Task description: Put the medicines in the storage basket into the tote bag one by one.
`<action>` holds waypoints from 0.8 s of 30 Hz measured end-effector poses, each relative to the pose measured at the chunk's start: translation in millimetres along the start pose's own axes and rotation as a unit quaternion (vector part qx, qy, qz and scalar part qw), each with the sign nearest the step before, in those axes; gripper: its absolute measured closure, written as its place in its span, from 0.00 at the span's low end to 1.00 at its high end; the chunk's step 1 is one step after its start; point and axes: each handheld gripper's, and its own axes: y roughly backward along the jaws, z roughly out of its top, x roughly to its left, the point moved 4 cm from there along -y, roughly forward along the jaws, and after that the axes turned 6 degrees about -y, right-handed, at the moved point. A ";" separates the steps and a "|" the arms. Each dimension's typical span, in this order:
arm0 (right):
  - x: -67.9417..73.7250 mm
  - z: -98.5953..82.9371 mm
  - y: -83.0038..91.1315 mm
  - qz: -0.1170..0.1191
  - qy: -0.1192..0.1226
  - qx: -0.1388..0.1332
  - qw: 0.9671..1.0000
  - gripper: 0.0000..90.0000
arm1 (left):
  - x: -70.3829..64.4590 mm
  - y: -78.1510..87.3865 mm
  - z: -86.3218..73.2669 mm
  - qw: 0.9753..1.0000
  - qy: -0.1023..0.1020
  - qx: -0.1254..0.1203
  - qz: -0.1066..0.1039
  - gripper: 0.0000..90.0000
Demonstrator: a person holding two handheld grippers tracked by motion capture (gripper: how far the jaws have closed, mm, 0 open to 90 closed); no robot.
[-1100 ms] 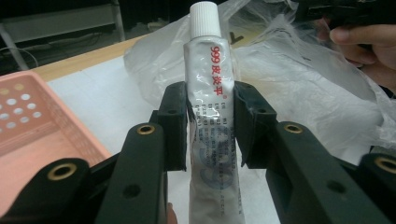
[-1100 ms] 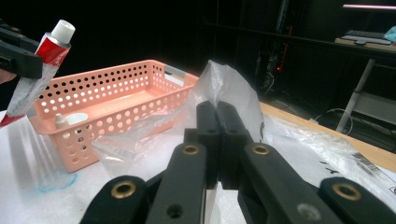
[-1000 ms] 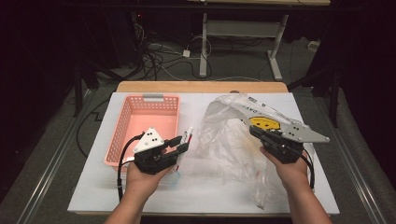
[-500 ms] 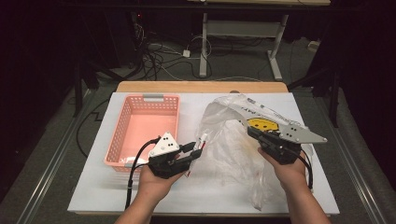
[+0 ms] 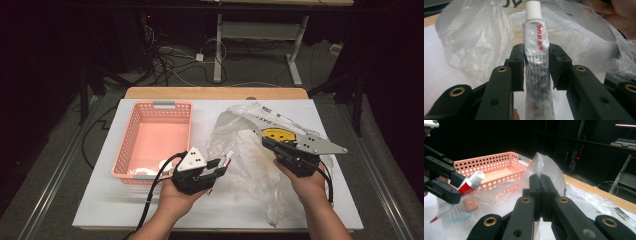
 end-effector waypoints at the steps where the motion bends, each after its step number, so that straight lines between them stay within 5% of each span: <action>1: 0.0 0.0 0.2 0.000 0.000 0.000 1.000 1.00 | -1.7 -3.2 0.8 1.000 -0.002 0.002 -0.002 0.73; 10: -1.4 -2.8 1.5 0.001 -0.005 0.003 1.000 1.00 | -7.8 -32.2 9.1 1.000 -0.014 0.015 -0.014 0.73; 24: -3.4 -2.4 5.5 -0.002 -0.008 -0.001 1.000 1.00 | -10.4 -65.7 14.3 1.000 -0.013 0.015 -0.005 0.73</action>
